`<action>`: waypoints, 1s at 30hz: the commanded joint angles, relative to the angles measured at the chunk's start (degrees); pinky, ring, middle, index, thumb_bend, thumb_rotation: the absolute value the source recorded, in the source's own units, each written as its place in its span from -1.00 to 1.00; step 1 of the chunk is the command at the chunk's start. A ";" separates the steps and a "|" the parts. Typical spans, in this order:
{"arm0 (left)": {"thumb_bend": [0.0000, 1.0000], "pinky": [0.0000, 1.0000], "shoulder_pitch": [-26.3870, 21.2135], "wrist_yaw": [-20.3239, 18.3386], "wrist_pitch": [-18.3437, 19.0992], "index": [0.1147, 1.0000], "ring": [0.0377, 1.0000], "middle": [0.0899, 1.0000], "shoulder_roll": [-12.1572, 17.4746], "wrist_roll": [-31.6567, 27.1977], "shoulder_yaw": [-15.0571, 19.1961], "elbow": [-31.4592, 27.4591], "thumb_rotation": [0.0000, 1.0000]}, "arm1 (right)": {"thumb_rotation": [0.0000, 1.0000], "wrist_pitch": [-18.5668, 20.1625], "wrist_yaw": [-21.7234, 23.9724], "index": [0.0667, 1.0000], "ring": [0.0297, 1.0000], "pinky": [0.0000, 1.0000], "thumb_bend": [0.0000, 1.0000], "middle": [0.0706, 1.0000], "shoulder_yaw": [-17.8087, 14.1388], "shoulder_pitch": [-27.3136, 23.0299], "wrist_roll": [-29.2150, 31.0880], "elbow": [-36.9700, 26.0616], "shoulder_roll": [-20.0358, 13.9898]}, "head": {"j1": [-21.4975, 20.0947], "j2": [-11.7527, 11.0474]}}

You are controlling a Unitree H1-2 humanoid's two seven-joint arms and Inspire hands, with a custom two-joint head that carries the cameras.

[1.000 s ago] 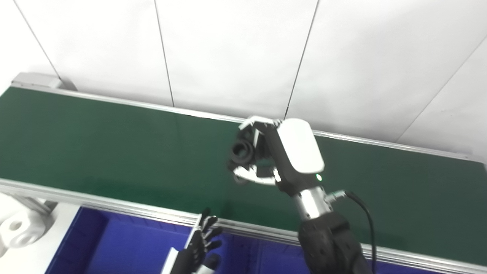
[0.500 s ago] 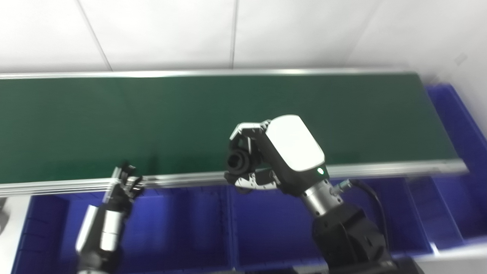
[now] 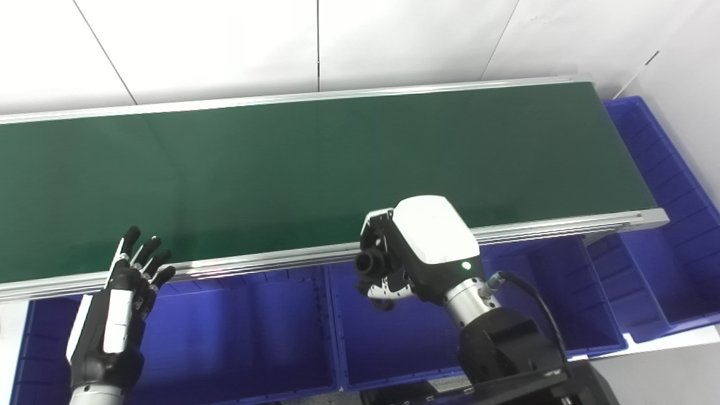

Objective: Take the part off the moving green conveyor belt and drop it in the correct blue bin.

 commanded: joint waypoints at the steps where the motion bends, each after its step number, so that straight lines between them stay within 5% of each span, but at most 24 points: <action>1: 0.62 0.71 -0.24 -0.40 -0.14 1.00 0.78 0.86 0.01 -0.89 0.27 -1.84 0.73 | -0.73 -2.99 3.66 -0.09 -0.51 -0.62 0.02 -0.33 -0.58 -0.33 -4.13 0.16 1.31 | 0.04 -0.01; 6: 0.63 0.68 0.09 -0.11 0.78 1.00 0.76 0.86 -0.19 -0.78 0.21 -3.37 0.75 | -0.73 -3.77 9.56 -0.09 -0.51 -0.63 0.02 -0.35 -2.96 -0.23 -11.30 1.80 5.05 | 0.70 0.42; 13: 0.62 0.66 0.39 0.44 2.61 1.00 0.76 0.85 -0.82 -0.51 0.13 -5.25 0.76 | -0.71 -7.18 10.35 -0.09 -0.64 -0.73 0.03 -0.49 -3.83 -0.48 -15.11 2.49 5.67 | 1.62 0.66; 14: 0.64 0.66 0.38 0.50 2.91 1.00 0.75 0.84 -0.93 -0.53 0.14 -5.42 0.74 | -0.40 -7.77 10.43 0.06 -0.62 -0.72 0.31 -0.47 -3.81 -0.57 -15.49 2.21 5.71 | 1.62 0.66; 18: 0.66 0.66 0.38 0.84 3.65 1.00 0.74 0.82 -1.40 -0.35 0.01 -6.02 0.72 | 0.02 -10.09 13.10 0.30 -0.54 -0.66 0.72 -0.35 -3.88 -0.44 -17.07 0.67 6.78 | 1.69 0.70; 20: 0.65 0.65 0.43 1.03 4.05 1.00 0.75 0.82 -1.74 0.04 -0.29 -6.46 0.72 | 0.27 -12.13 15.32 0.37 -0.21 -0.41 0.93 -0.03 -3.64 -0.35 -18.66 -0.16 6.85 | 2.23 0.53; 24: 0.67 0.67 0.50 1.23 4.92 1.00 0.76 0.83 -2.41 0.25 -0.74 -6.86 0.71 | 0.36 -14.71 15.56 0.36 0.00 -0.20 1.00 0.15 -3.78 0.60 -20.08 -1.49 7.34 | 3.27 0.40; 30: 0.68 0.71 0.64 1.62 5.14 1.00 0.77 0.86 -3.09 0.38 -1.22 -6.86 0.71 | 0.38 -15.47 14.42 0.38 -0.02 -0.19 1.00 0.17 -4.03 1.66 -19.72 -2.79 8.69 | 4.48 0.05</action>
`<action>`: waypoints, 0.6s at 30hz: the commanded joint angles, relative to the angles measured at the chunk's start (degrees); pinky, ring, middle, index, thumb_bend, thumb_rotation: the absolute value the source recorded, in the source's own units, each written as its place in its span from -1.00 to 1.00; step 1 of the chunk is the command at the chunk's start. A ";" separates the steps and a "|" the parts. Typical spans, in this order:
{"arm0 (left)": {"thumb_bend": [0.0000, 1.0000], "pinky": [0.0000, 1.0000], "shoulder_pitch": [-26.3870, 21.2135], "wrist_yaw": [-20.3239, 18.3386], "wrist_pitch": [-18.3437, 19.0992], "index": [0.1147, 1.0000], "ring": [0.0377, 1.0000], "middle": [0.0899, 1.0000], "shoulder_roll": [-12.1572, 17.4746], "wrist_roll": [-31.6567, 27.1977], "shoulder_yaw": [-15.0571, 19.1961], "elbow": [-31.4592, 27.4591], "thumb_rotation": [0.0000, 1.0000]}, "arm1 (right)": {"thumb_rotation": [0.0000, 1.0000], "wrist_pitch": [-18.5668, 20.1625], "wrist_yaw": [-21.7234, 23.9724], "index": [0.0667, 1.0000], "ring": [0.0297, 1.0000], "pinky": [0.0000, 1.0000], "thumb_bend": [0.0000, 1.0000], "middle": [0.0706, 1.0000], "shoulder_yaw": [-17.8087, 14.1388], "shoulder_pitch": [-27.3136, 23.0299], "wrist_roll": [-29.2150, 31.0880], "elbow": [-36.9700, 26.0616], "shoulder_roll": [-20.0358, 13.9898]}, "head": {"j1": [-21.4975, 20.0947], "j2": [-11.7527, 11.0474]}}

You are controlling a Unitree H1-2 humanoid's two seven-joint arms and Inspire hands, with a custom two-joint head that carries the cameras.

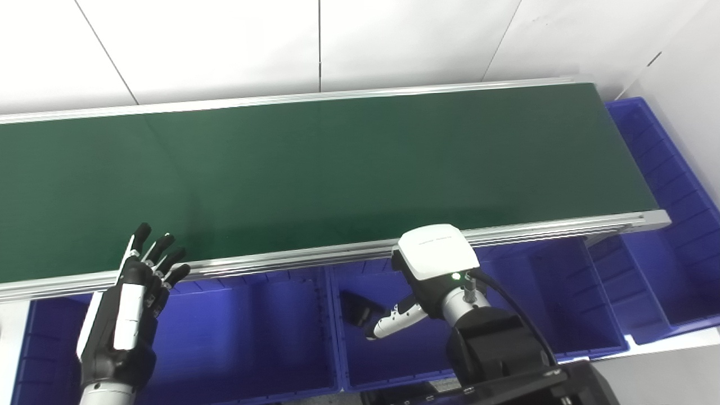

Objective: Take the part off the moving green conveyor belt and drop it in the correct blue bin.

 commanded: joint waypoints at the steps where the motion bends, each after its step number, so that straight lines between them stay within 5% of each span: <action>1: 0.66 0.71 0.17 0.51 0.17 1.00 0.77 0.86 -0.61 0.60 -0.22 -2.26 0.72 | 0.40 -2.56 -1.22 0.38 0.00 -0.17 1.00 0.18 0.07 0.40 0.21 -2.11 1.82 | 0.00 -0.04; 7: 0.65 0.70 1.10 1.09 -0.43 1.00 0.79 0.89 -1.80 2.43 -2.19 -2.36 0.72 | 0.38 -3.22 0.04 0.36 0.16 -0.01 1.00 0.31 -0.53 1.70 3.60 -5.26 3.74 | 5.65 -0.48; 11: 0.60 0.69 2.40 1.21 -2.97 1.00 0.80 0.91 -2.59 6.19 -5.19 -1.60 0.82 | 0.37 0.76 -6.75 0.36 0.11 -0.09 0.81 0.26 -2.57 5.69 17.16 -7.95 4.40 | 11.68 -0.69; 13: 0.70 0.66 2.96 1.13 -5.94 1.00 0.82 0.93 -2.43 9.49 -7.48 -0.64 0.89 | 0.44 2.87 -15.16 0.41 0.06 -0.08 0.50 0.18 -4.18 9.43 30.54 -8.22 4.80 | 15.46 -0.82; 14: 0.71 0.66 3.37 1.20 -7.17 1.00 0.82 0.93 -2.63 10.99 -8.75 -0.34 0.89 | 0.44 3.97 -19.35 0.41 0.06 -0.08 0.49 0.18 -5.87 11.29 39.45 -7.38 5.42 | 19.75 -1.27; 18: 0.66 0.65 4.63 1.85 -12.53 1.00 0.82 0.93 -3.16 15.06 -12.07 0.91 0.89 | 0.71 7.44 -27.94 0.50 0.31 0.15 0.30 0.42 -13.12 16.10 69.74 -0.67 11.26 | 24.16 -2.29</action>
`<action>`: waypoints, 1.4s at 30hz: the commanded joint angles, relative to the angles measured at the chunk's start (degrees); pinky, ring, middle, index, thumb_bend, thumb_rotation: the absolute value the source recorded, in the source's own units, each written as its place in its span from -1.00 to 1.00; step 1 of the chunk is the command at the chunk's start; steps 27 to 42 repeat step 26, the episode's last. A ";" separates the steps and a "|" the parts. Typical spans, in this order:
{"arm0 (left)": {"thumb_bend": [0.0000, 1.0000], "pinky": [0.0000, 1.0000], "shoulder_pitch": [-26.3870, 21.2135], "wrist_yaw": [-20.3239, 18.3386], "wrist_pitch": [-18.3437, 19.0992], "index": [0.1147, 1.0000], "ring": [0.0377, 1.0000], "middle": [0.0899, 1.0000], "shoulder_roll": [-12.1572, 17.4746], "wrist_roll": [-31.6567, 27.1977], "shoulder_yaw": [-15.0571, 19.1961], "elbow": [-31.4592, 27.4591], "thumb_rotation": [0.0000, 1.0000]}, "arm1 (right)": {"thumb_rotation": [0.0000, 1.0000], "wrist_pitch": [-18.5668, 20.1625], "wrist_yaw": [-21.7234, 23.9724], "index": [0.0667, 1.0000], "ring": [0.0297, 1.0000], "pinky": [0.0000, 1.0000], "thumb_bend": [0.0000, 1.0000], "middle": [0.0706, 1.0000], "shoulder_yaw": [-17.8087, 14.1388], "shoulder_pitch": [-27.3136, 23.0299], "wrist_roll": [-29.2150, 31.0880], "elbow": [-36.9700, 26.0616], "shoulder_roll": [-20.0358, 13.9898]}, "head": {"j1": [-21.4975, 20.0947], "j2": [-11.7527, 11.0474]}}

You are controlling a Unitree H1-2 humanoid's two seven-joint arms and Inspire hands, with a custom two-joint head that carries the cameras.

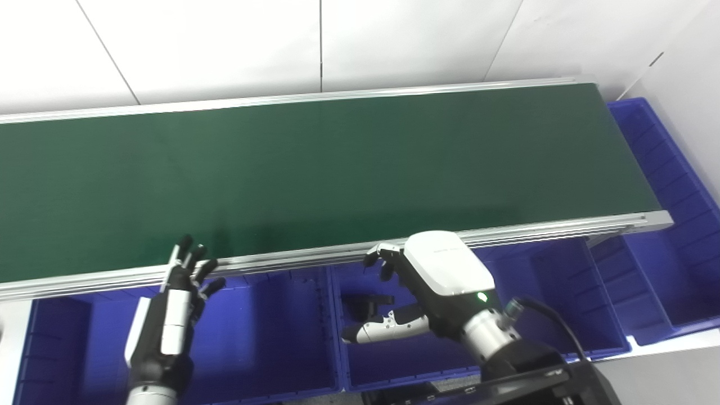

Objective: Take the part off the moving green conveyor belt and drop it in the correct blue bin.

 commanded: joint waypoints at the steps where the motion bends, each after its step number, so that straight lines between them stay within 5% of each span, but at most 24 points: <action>1: 0.64 0.64 1.99 1.43 -14.38 1.00 0.81 0.92 -1.34 5.98 -3.82 -1.46 0.89 | 0.74 9.53 -17.21 0.53 0.37 0.23 0.32 0.47 -5.43 7.11 38.71 4.87 10.33 | 1.63 -0.92; 3: 0.59 0.64 2.77 2.39 -18.07 1.00 0.80 0.90 -1.84 7.22 -4.84 -0.54 0.85 | 0.81 10.34 -21.78 0.60 0.47 0.39 0.33 0.56 -5.44 9.00 47.43 8.28 11.11 | 2.65 -1.66; 5: 0.54 0.66 3.56 4.09 -22.66 1.00 0.80 0.90 -2.37 9.30 -5.74 0.38 0.80 | 0.88 5.99 -24.82 0.64 0.54 0.46 0.37 0.62 -5.38 10.30 50.94 12.82 11.18 | 3.52 -2.28; 10: 0.59 0.82 4.89 7.09 -30.36 1.00 0.89 0.98 -3.83 12.15 -7.43 2.64 0.76 | 0.93 -8.62 -26.29 0.74 0.73 0.66 0.31 0.77 -7.47 8.42 50.79 22.77 7.93 | 5.87 -4.34; 13: 0.67 0.86 5.40 8.25 -33.24 1.00 0.92 0.99 -4.60 13.70 -8.12 4.23 0.79 | 0.87 -12.82 -29.05 0.87 0.83 0.78 0.32 0.88 -6.81 7.18 50.44 26.19 4.82 | 7.02 -5.04; 26: 0.75 0.93 5.86 10.16 -42.52 1.00 1.00 1.00 -5.30 18.48 -6.83 11.14 0.87 | 1.00 -22.02 -39.91 1.00 0.99 0.98 0.51 1.00 -1.19 5.32 49.84 34.78 -1.56 | 8.29 -9.05; 42: 0.75 0.93 5.86 10.16 -42.52 1.00 1.00 1.00 -5.30 18.48 -6.83 11.14 0.87 | 1.00 -22.02 -39.91 1.00 0.99 0.98 0.51 1.00 -1.19 5.32 49.84 34.78 -1.56 | 8.29 -9.05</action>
